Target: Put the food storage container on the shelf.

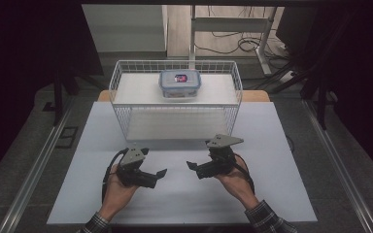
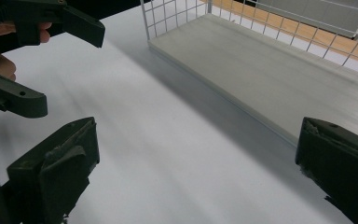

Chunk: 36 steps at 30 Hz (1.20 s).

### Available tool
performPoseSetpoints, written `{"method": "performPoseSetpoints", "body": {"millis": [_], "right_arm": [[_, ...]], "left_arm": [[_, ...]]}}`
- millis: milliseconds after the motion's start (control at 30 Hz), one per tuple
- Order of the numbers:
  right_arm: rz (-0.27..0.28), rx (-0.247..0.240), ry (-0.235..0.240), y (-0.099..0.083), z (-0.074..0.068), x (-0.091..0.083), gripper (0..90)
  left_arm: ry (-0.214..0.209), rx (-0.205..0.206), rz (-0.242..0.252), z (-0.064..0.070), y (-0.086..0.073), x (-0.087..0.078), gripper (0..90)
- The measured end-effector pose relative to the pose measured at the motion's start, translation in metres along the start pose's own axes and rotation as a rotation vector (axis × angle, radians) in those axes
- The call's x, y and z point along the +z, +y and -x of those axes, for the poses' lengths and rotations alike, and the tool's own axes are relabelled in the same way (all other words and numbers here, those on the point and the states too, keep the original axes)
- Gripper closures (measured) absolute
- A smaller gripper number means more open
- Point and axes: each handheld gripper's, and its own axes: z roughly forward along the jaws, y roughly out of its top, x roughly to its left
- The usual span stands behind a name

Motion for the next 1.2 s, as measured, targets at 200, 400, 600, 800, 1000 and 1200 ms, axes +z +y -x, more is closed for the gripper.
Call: {"method": "performPoseSetpoints", "body": {"millis": [200, 400, 600, 800, 1000, 1200], "right_arm": [[-0.009, 0.005, 0.0, -0.01, -0.002, -0.002, 0.0], [-0.01, -0.004, -0.016, -0.019, -0.004, -0.009, 0.0], [-0.005, 0.004, -0.026, -0.029, -0.002, -0.018, 0.0], [0.003, 0.009, -0.043, -0.039, 0.0, -0.029, 0.0], [-0.002, 0.014, -0.061, -0.049, 0.003, -0.038, 0.0], [0.0, 0.017, -0.085, -0.057, 0.006, -0.049, 0.0]], "left_arm": [[0.005, 0.0, -0.009, 0.003, -0.008, -0.003, 2.5], [0.019, 0.007, -0.021, 0.006, -0.016, -0.009, 2.4], [0.024, 0.003, -0.022, 0.007, -0.024, -0.016, 2.4], [0.04, -0.001, -0.023, 0.006, -0.031, -0.023, 2.3], [0.057, -0.016, -0.016, 0.002, -0.037, -0.031, 2.3], [0.075, -0.025, -0.019, 0.0, -0.044, -0.039, 2.3]]}}
